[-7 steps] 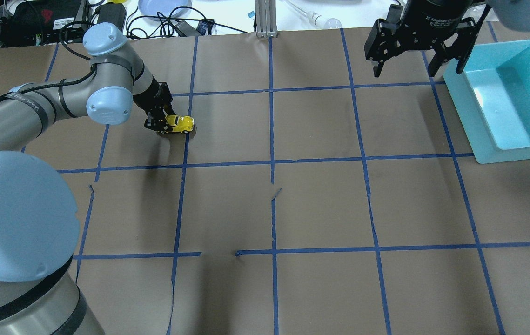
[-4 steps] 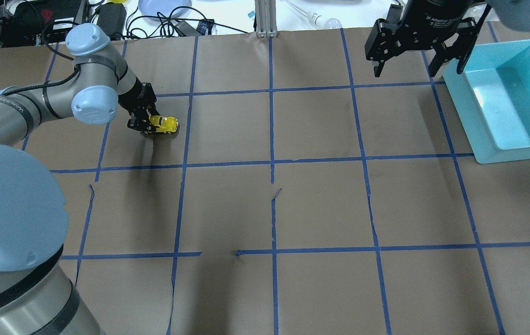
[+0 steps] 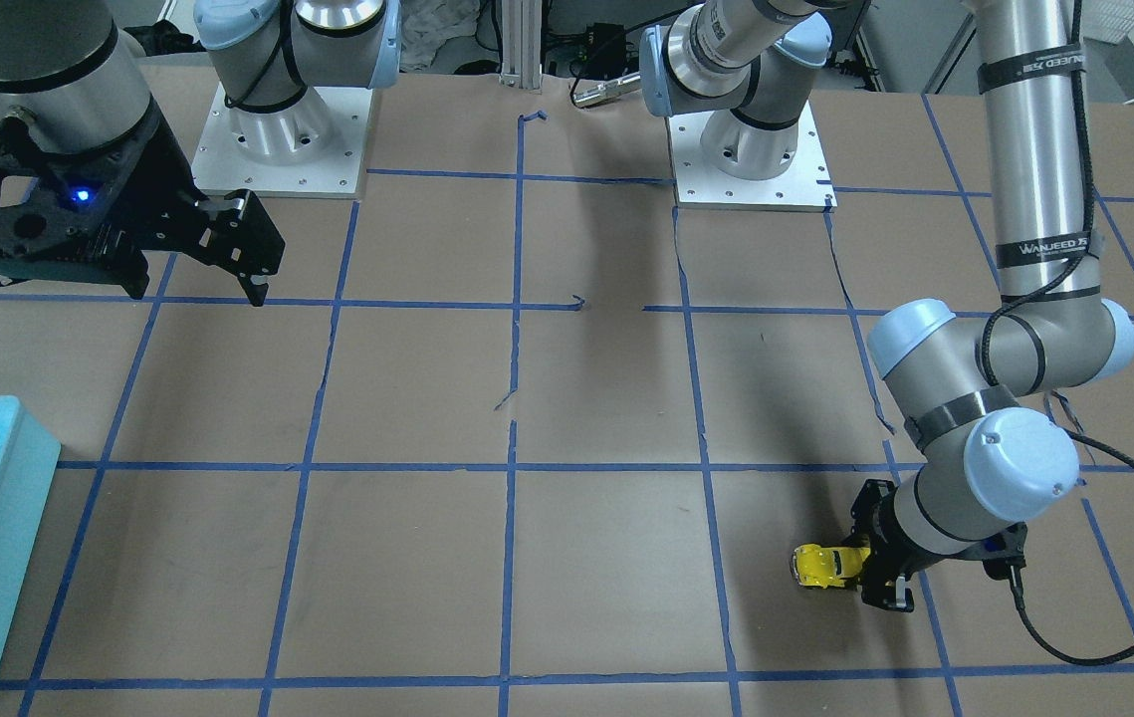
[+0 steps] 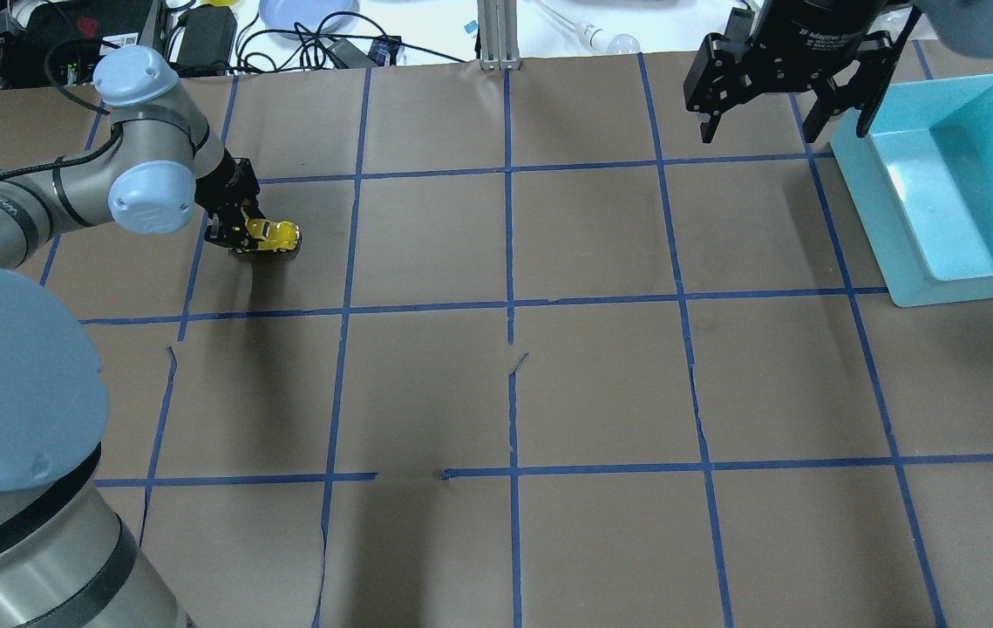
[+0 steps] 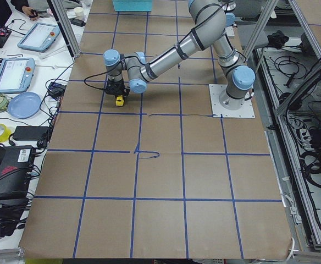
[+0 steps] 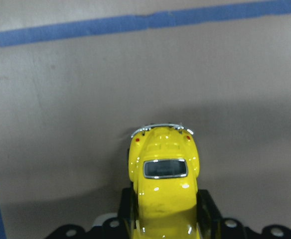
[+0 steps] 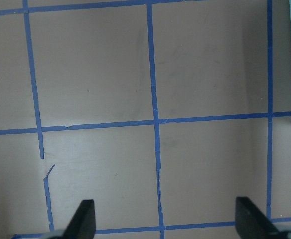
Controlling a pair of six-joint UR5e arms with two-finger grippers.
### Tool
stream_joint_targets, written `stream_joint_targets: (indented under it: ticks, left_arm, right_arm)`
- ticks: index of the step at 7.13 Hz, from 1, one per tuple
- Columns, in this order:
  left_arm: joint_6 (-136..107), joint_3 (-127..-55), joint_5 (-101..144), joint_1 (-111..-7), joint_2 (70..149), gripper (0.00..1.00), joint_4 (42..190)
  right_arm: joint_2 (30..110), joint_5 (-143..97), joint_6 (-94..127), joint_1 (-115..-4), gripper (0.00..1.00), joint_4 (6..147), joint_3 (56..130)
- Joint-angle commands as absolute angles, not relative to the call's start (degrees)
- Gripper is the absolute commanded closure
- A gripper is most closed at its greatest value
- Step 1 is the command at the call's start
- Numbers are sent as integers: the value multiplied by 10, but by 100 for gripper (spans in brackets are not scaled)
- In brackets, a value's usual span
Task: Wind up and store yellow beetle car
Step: 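Release the car and raise the left gripper away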
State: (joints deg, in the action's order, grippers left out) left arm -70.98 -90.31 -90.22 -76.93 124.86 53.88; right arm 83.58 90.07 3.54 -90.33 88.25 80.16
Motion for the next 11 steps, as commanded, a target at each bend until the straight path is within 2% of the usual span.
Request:
stream_joint_targets:
  ticks: [1,5,6,7,8,11]
  left_arm:
    - [-658,-902,-903,-731,1248,100,538]
    - [-588,-897,-904,-690,1251,100,538]
    - [-605,-896,-903,-690,1250,22,534]
    - [-606,-901,-903,-690,1245,15,521]
    - [-606,-898,-898,-697,1236,12,520]
    - [-579,-895,-903,-728,1183,12,530]
  right_arm:
    - [834,902,35,-904,0,885,802]
    - [834,902,35,-904,0,885,802]
    - [834,902,35,-904,0,885,802]
    - [834,902,35,-904,0,886,802]
    - [834,902,35,-904,0,885,802]
    - [834,901,35,-904,0,885,802]
